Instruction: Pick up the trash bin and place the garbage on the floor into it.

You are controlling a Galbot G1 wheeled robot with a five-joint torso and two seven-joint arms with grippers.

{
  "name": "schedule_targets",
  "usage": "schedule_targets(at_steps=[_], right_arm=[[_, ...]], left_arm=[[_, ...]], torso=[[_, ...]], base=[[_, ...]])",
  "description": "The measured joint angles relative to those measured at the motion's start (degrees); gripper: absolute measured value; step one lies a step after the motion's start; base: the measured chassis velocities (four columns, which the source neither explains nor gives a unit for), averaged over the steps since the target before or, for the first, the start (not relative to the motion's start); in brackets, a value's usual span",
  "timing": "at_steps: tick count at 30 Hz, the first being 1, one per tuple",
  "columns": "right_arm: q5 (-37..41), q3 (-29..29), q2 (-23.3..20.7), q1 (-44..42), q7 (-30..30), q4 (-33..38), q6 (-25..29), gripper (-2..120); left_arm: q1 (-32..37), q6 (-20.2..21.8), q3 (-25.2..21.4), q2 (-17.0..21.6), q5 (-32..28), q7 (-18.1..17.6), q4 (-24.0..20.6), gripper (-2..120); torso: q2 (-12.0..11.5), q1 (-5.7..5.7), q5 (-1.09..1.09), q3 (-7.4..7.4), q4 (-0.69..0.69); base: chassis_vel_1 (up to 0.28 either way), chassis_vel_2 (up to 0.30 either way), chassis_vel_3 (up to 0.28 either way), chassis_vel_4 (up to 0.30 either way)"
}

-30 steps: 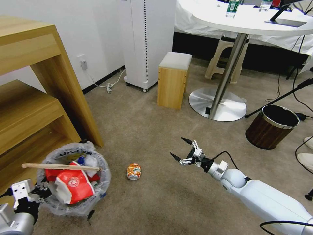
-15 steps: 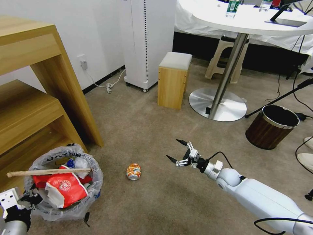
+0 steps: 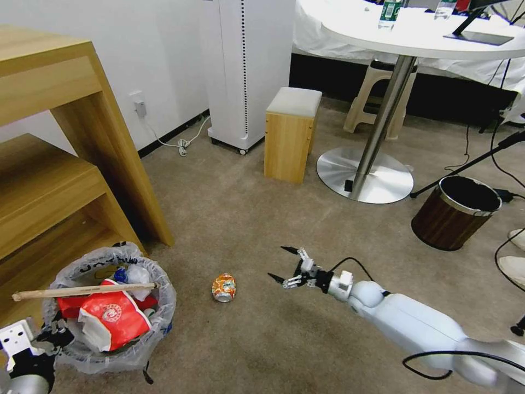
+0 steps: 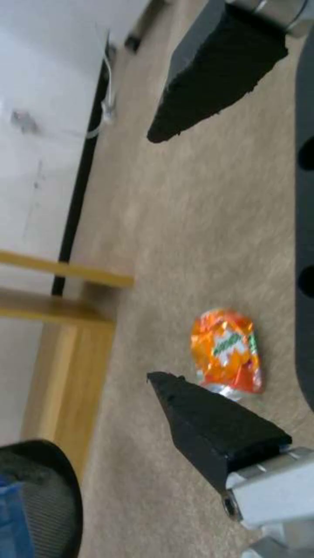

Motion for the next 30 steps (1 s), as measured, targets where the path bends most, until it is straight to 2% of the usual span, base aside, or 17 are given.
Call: schedule_targets(at_steps=[1,4,9,12,20,30], right_arm=[[0.00,0.00,0.00,0.00,0.00,0.00,0.00,100],[-0.79,-2.61,6.48,1.80,-1.70,-5.92,0.50,100],[-1.22,-5.20,9.89,3.14,-2.25,-9.47,0.55,100],[-1.58,-7.68,12.74,5.00,-3.24,-13.92,0.56,100],[-4.19,-7.97,16.83,7.55,-5.57,-22.78,0.92,100],[-6.36,-7.82,19.90,7.68,-5.89,-27.52,0.48,100]], left_arm=[[0.00,0.00,0.00,0.00,0.00,0.00,0.00,1],[0.01,-0.01,-0.13,-0.27,0.01,0.08,-0.14,1],[-0.14,-0.02,-0.08,-0.63,0.04,0.08,-0.27,1],[-0.14,-0.19,0.01,-0.80,0.05,0.14,-0.48,1],[-0.28,-0.59,0.95,-1.29,0.52,0.23,-1.00,1],[-0.30,-0.73,0.91,-1.00,0.35,0.25,-1.41,1]], torso=[[0.00,0.00,0.00,0.00,0.00],[0.00,0.00,0.03,0.00,0.02],[0.00,0.00,0.02,0.00,0.02],[0.00,0.00,0.02,0.00,0.00],[0.00,0.00,0.02,0.00,0.00],[0.00,0.00,0.03,0.00,0.00]], base=[[0.000,0.000,0.000,0.000],[0.000,0.000,0.000,0.000],[0.000,0.000,0.000,0.000],[0.000,0.000,0.000,0.000],[0.000,0.000,0.000,0.000],[0.000,0.000,0.000,0.000]])
